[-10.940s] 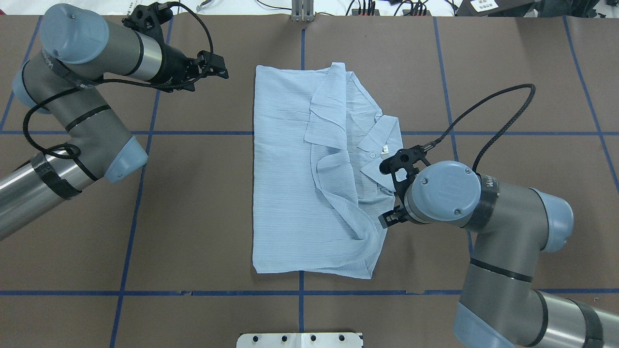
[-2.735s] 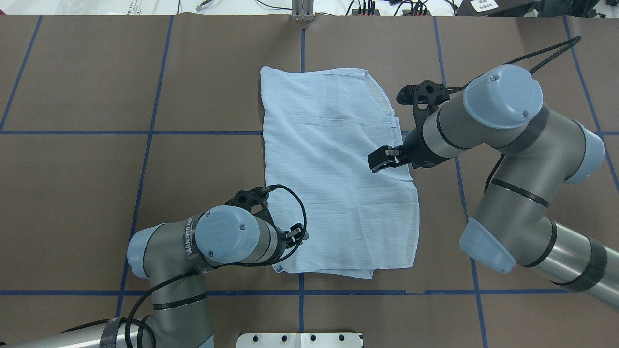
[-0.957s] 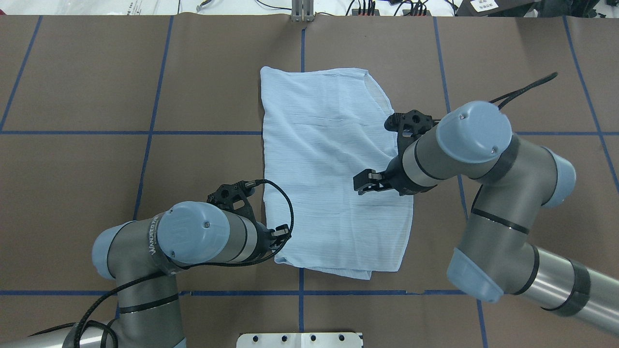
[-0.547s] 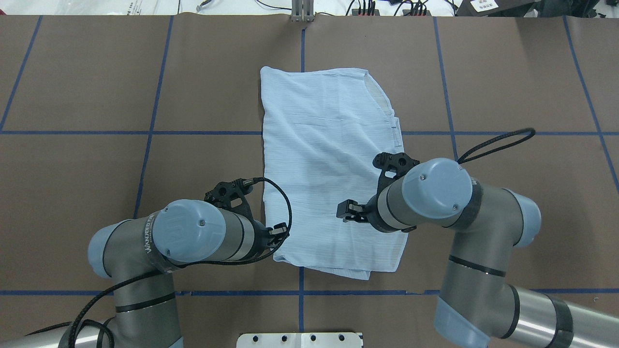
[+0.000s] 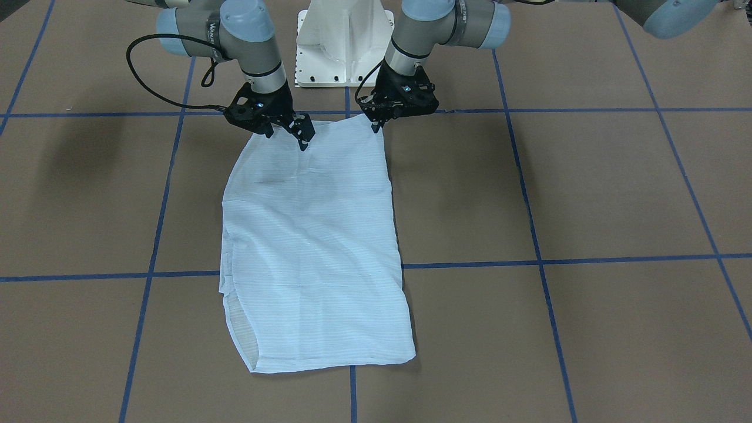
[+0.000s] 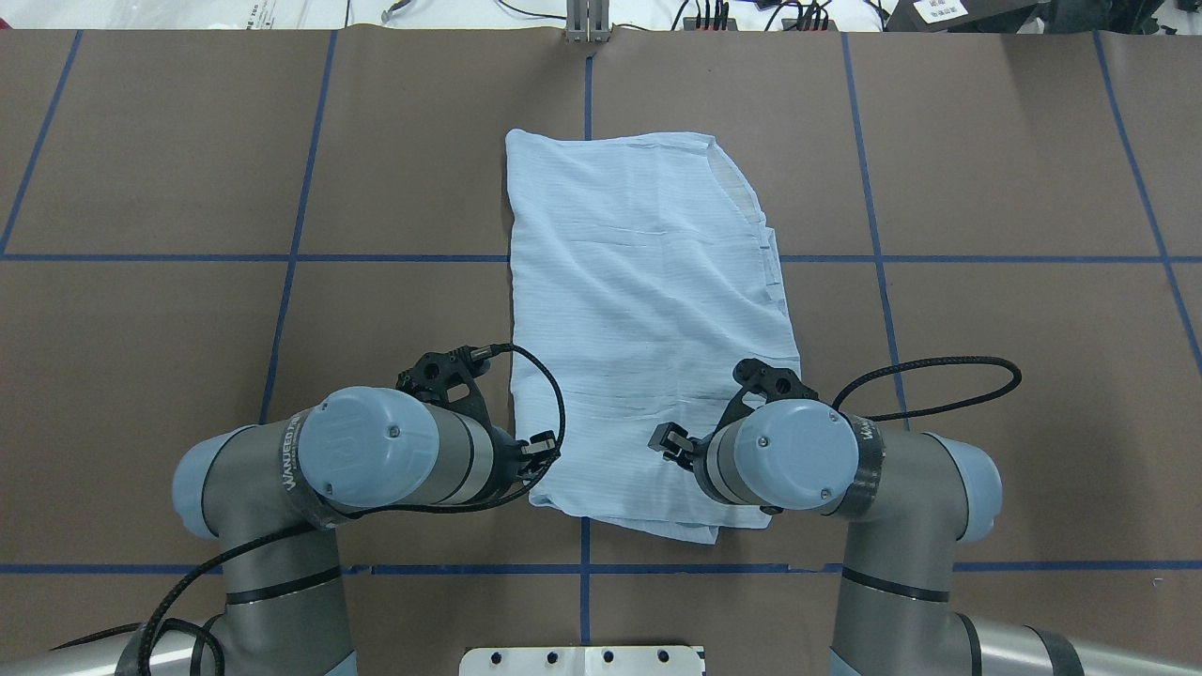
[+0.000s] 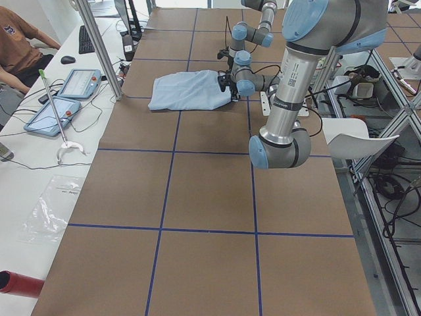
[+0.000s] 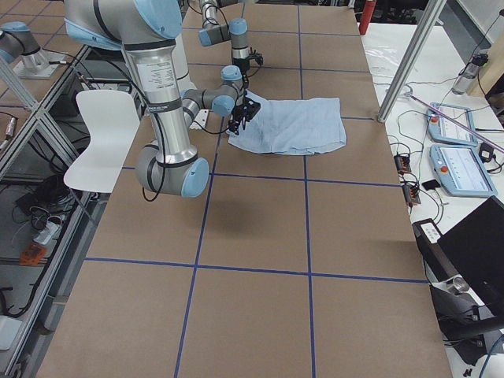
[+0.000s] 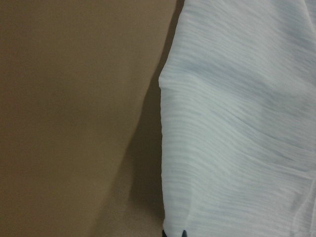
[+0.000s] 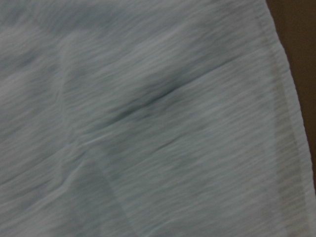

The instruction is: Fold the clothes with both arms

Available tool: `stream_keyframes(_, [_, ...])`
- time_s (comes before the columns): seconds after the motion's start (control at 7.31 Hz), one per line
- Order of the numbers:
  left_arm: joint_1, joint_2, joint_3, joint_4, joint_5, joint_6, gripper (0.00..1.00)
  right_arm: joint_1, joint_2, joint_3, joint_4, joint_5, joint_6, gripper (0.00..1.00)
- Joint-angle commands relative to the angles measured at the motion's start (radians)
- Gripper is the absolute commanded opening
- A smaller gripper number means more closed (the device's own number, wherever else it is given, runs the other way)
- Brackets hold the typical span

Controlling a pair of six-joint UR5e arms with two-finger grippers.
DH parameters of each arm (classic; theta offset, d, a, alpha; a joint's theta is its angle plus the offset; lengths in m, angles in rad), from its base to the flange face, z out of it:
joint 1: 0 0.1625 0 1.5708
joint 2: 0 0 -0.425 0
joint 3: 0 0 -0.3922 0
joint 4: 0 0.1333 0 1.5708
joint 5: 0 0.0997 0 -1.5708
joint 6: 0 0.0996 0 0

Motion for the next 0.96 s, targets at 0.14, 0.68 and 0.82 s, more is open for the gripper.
stream_keyframes(0.14, [-0.003, -0.001, 0.004, -0.005, 0.002, 0.000, 0.00, -0.005, 0.010, -0.001, -0.098, 0.000, 0.050, 1.00])
stream_keyframes(0.68, [-0.003, -0.001, 0.005, -0.005, 0.005, 0.000, 0.00, -0.014, 0.015, 0.004, -0.139, 0.008, 0.050, 0.99])
stream_keyframes(0.82, [-0.009, -0.001, 0.005, -0.005, 0.005, 0.000, 0.00, -0.018, 0.015, 0.003, -0.139, 0.006, 0.050, 0.99])
